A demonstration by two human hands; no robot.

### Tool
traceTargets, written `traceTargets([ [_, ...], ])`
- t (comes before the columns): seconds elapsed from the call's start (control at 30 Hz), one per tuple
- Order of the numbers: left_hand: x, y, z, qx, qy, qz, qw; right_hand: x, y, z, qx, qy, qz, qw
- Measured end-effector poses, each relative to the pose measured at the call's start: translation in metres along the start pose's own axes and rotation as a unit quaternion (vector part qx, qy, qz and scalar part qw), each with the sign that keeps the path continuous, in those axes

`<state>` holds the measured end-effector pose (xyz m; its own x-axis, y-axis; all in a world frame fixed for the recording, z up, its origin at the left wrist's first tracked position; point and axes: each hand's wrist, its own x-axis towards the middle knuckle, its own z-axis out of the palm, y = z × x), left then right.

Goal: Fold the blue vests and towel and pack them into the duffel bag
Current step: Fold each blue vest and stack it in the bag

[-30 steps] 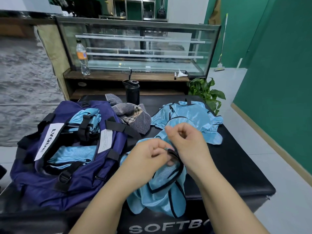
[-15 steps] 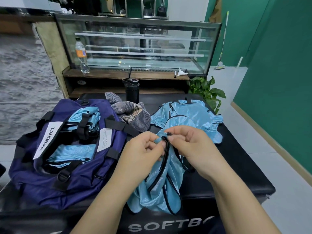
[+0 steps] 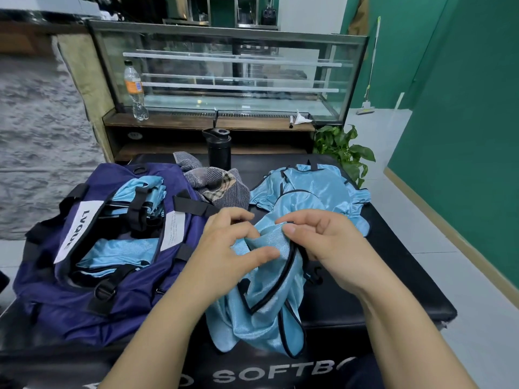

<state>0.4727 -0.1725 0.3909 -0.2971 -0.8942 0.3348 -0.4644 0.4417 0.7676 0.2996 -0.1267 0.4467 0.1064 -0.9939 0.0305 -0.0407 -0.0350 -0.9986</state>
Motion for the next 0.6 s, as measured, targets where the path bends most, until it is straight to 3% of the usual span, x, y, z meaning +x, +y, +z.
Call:
traceTargets([
  [0.13, 0.004, -0.005, -0.009, -0.087, -0.097, 0.045, 0.990, -0.001, -0.002, -0.007, 0.048, -0.006, 0.003, 0.999],
  [0.27, 0.010, 0.003, -0.006, -0.145, -0.117, 0.041, 0.982, 0.001, -0.002, -0.015, 0.051, -0.007, -0.005, 0.999],
  [0.47, 0.021, 0.021, -0.022, -0.109, -0.153, 0.082, 0.979, -0.005, -0.019, -0.027, 0.085, 0.023, -0.031, 0.996],
  [0.6, 0.039, 0.055, -0.047, -0.004, -0.186, 0.112, 0.976, -0.007, -0.044, -0.032, 0.119, 0.043, -0.061, 0.990],
])
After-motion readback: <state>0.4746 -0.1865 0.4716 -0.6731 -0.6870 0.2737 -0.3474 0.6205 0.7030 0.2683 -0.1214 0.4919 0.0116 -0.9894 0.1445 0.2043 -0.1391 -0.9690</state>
